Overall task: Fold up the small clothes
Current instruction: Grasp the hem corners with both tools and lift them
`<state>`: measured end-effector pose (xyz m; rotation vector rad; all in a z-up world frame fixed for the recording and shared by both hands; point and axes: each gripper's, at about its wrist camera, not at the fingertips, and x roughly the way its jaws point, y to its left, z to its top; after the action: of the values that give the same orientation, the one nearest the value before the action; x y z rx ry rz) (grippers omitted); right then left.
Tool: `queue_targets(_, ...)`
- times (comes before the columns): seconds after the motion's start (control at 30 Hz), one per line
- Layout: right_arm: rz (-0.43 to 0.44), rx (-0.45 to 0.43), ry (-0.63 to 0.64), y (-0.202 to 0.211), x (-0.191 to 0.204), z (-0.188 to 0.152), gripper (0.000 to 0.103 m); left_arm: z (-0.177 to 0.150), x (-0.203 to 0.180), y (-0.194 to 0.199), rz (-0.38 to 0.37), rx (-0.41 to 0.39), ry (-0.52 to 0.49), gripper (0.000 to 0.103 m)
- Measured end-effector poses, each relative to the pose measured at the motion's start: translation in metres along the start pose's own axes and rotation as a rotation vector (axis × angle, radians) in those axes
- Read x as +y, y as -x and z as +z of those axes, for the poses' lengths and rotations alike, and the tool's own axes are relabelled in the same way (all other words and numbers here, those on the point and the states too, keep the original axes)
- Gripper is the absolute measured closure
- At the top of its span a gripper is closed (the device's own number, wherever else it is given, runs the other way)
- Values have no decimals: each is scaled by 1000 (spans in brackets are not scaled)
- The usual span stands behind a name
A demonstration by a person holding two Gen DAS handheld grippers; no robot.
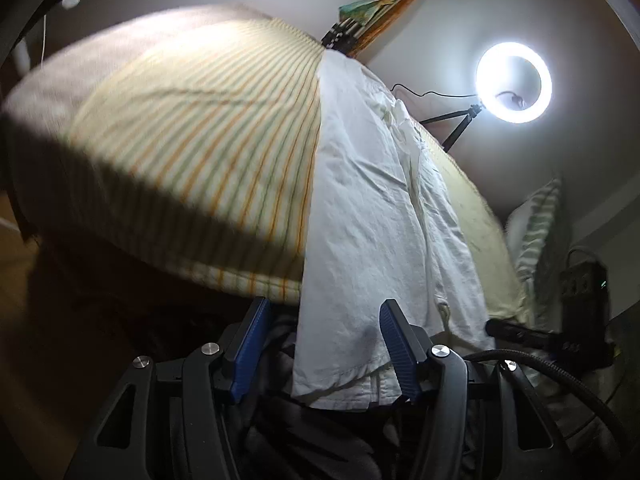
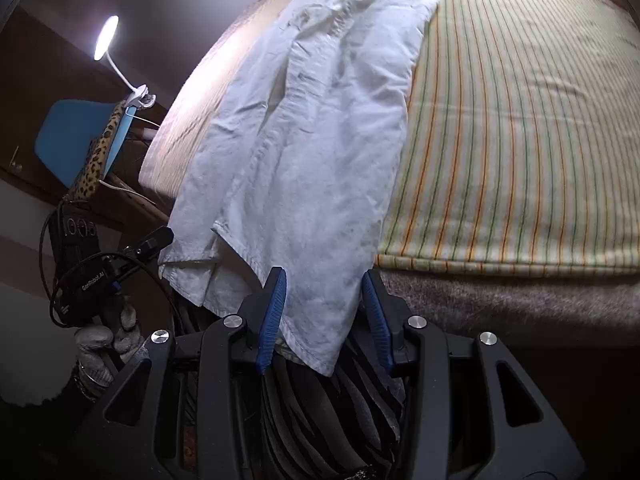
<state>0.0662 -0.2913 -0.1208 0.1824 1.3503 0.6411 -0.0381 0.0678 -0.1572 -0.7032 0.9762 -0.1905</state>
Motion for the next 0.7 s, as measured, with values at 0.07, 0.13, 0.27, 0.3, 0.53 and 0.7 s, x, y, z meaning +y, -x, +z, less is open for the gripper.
queue_targets(0.07,-5,5,-11,-1,-2,-4,61,1,7,-5,-33,11,52,48)
queue_targets(0.13,-1,5,-12,-1,-3,-6,61,0,10,-7,-77,20,72,67)
queue_targets(0.27,16,5,10,-4,-1,-6,86,4,-1,-7,-65,6,14,91)
queue_targets(0.3,19,-1,4,-3,-1,-7,88,5,-5,-5,-63,-1,0,95)
queue_targets(0.53,143,-84,-80,29,-27,-17,96,8,-12,13,-63,-46,-20,96)
queue_targets(0.7,114,-38,-111,-1,-37,-25,96,3,-9,-1,-24,-2,-33,97)
